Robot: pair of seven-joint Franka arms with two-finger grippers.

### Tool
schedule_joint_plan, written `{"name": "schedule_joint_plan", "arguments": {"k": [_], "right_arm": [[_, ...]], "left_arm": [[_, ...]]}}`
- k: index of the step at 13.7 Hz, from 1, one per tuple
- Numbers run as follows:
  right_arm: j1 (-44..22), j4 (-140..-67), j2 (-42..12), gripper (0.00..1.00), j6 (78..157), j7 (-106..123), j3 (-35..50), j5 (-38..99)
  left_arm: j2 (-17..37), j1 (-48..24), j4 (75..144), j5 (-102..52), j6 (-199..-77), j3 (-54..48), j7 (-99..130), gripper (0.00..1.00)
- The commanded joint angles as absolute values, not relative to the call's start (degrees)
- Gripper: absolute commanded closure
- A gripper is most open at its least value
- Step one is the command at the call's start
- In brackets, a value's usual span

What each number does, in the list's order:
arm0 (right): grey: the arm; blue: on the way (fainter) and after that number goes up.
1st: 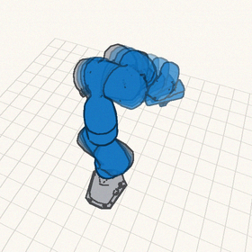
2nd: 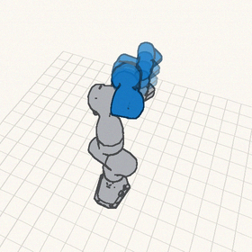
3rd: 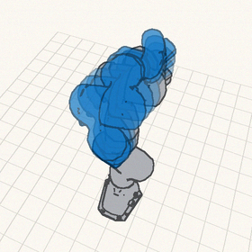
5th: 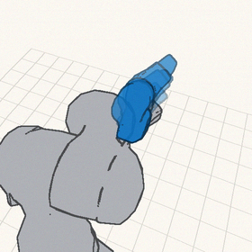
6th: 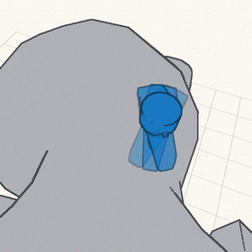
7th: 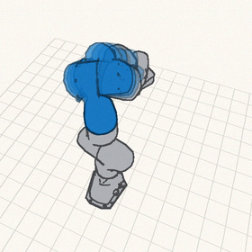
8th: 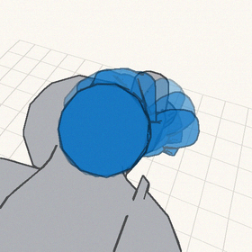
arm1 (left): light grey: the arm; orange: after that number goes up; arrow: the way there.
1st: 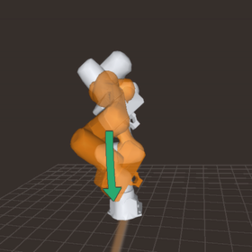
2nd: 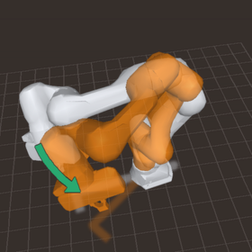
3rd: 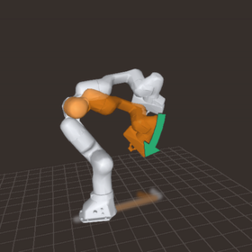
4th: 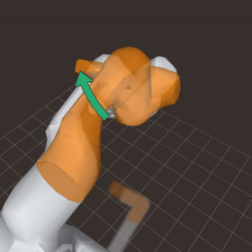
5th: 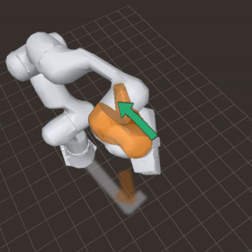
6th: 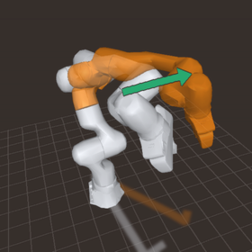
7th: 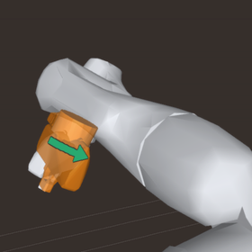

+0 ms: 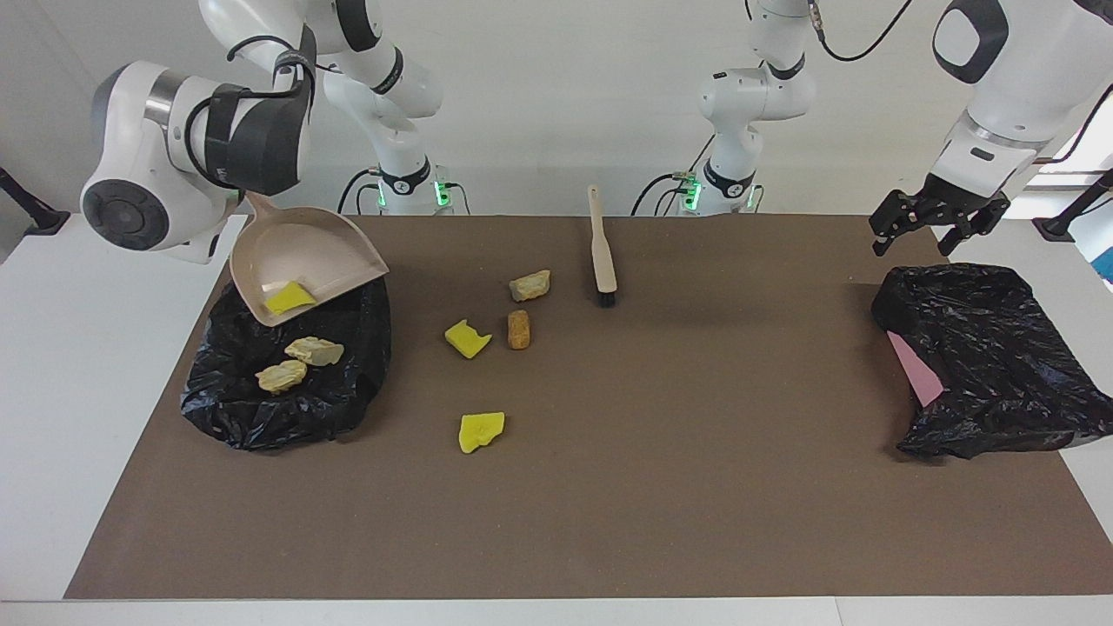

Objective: Sweep and dump trash in bin
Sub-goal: 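Tip the dustpan over the bag with the right gripper while the left gripper withdraws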

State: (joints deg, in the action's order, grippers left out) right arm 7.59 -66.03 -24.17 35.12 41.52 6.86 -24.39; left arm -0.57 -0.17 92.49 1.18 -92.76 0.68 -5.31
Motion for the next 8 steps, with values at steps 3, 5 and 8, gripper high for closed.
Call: {"name": "schedule_joint_plan", "arguments": {"k": [3, 5, 8], "right_arm": [[7.5, -64.8, -25.2, 1.00, 28.1, 54.1, 7.6, -33.5], [6.3, -64.9, -25.4, 1.00, 29.4, 60.3, 7.6, -40.0], [6.2, -64.8, -25.1, 1.00, 31.0, 60.4, 6.9, -40.3]], "left_arm": [[2.6, -0.9, 89.2, 0.4, -89.8, 1.0, -4.6, 0.00], [4.2, -1.1, 88.1, 0.4, -90.2, 1.0, -4.7, 0.00], [4.0, -1.9, 88.4, 0.4, -91.1, 0.7, -4.7, 0.00]]}}
